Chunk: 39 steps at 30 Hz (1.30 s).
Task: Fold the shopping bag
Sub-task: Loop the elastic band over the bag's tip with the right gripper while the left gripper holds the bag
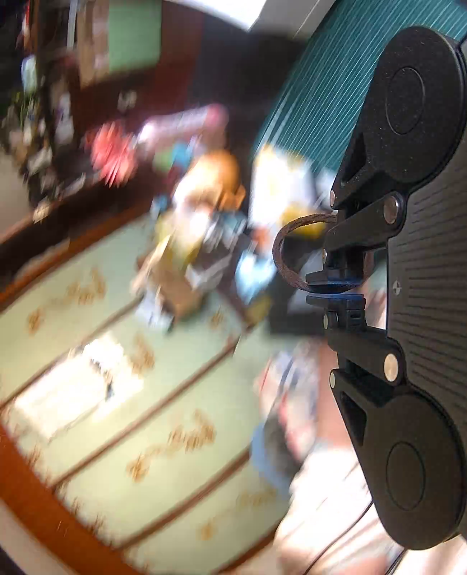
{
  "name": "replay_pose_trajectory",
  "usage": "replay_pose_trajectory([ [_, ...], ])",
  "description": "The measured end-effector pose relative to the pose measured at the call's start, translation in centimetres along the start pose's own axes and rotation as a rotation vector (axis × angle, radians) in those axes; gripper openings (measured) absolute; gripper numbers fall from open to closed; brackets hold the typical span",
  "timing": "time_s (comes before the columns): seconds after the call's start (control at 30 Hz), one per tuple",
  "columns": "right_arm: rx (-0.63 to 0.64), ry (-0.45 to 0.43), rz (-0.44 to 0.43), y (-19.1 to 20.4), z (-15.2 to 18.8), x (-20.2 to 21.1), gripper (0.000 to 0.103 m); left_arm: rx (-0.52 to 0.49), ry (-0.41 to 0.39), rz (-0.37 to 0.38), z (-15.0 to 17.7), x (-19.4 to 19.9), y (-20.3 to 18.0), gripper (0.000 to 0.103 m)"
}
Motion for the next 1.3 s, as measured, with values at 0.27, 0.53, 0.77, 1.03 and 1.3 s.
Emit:
replay_pose_trajectory([
  [0.27,-0.044,0.044,-0.101,0.5,-3.2,-4.7,0.004,-0.115,-0.101,-0.019,-0.4,1.3,-1.3,0.009],
  [0.53,-0.022,0.084,0.108,-2.2,-2.8,-3.7,0.004,-0.111,-0.132,-0.050,-1.3,1.2,-0.8,0.009],
  [0.77,0.080,0.145,0.298,-2.0,-2.9,-4.2,0.004,-0.209,-0.171,-0.079,-0.7,1.9,-2.0,0.009],
  [1.03,0.122,0.190,0.434,-2.5,-3.1,-5.2,0.004,-0.296,-0.200,-0.096,-0.1,1.9,-3.3,0.008],
  [1.3,0.144,0.180,0.551,-3.3,-3.4,-5.4,0.004,-0.354,-0.256,-0.124,0.2,2.4,-4.0,0.007],
])
Point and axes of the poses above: each gripper's, at about its wrist camera, not at the fingertips, and x roughly against the way its jaws point, y to its left, z to its underside, the point moved 2 cm from there along -x, roughly the way its jaws point, and after that the axes turned 7 degrees about -y, right-handed, at the moved point
